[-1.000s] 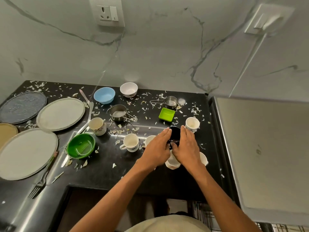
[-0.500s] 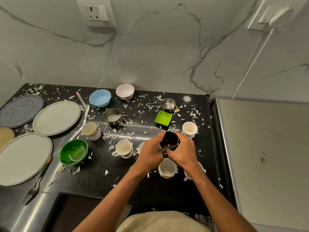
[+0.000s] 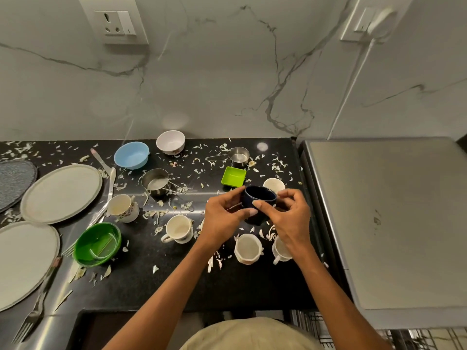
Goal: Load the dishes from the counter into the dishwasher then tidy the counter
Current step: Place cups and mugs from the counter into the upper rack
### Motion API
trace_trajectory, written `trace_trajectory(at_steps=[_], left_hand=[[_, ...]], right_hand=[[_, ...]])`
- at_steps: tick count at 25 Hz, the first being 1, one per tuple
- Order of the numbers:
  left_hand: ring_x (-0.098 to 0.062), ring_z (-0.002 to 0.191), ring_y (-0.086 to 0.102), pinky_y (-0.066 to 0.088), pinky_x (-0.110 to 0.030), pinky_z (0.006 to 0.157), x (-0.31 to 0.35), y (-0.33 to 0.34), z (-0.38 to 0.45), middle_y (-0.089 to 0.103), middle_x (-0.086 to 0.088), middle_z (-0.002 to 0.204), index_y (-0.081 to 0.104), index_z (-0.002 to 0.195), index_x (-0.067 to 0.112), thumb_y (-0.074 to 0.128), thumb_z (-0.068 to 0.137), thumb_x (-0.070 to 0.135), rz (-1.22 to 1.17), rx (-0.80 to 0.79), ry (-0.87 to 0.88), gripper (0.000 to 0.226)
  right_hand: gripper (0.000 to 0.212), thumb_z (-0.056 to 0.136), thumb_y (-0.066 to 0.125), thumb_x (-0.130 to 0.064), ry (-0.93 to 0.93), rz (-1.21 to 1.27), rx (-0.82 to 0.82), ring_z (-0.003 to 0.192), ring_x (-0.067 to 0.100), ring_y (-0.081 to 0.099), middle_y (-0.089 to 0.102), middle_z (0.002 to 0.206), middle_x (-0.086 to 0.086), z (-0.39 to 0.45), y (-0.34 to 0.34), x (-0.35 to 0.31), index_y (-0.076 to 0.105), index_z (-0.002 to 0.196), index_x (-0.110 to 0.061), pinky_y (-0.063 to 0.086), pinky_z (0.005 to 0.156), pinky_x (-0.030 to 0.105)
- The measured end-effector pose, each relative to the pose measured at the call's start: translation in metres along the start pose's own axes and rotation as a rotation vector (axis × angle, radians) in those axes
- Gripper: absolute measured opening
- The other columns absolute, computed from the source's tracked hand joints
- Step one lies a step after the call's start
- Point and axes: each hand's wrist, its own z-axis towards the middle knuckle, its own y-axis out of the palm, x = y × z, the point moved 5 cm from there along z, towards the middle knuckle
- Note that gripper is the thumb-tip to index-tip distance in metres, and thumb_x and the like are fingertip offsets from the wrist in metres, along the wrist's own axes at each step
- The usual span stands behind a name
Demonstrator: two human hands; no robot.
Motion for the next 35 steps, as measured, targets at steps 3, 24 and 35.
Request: trace_trajectory(at_steps=[3, 24, 35], left_hand=[[-0.022, 0.108, 0.070, 0.055, -0.039, 0.095, 0.000, 0.004, -0.009, 0.074, -0.009, 0.111, 0.066, 0.124, 0.003, 0.084, 0.065, -0.008, -0.138, -0.001, -0.060, 0.063], [-0.020, 0.083, 0.075, 0.061, -0.033, 0.073, -0.032, 0.130, -0.176, 0.077, -0.008, 0.088, 0.073, 0.100, 0.008, 0.083, 0.076, 0.022, -0.214, -0.393, -0.453, 0.030], [-0.023, 0.083, 0.075, 0.061, -0.032, 0.073, -0.082, 0.221, -0.247, 0.077, -0.010, 0.090, 0.071, 0.108, 0.007, 0.085, 0.075, 0.013, -0.063, -0.456, -0.490, 0.035]], right_hand=[[0.054, 0.061, 0.094, -0.029, -0.011, 0.041, 0.067, 0.087, 0.014, 0.073, 0.073, 0.093, 0.001, -0.022, -0.009, -0.002, 0.060, 0.101, -0.014, 0.058, 0.072, 0.026], [0.073, 0.059, 0.090, -0.027, -0.143, -0.561, 0.531, 0.101, 0.010, 0.058, 0.055, 0.116, 0.000, -0.238, -0.145, 0.003, 0.057, 0.121, -0.009, 0.054, 0.083, 0.025], [0.073, 0.069, 0.092, -0.030, 0.038, -0.623, 0.635, 0.107, -0.001, 0.052, 0.060, 0.122, 0.003, -0.312, -0.238, 0.054, 0.059, 0.131, -0.011, 0.043, 0.092, 0.008]])
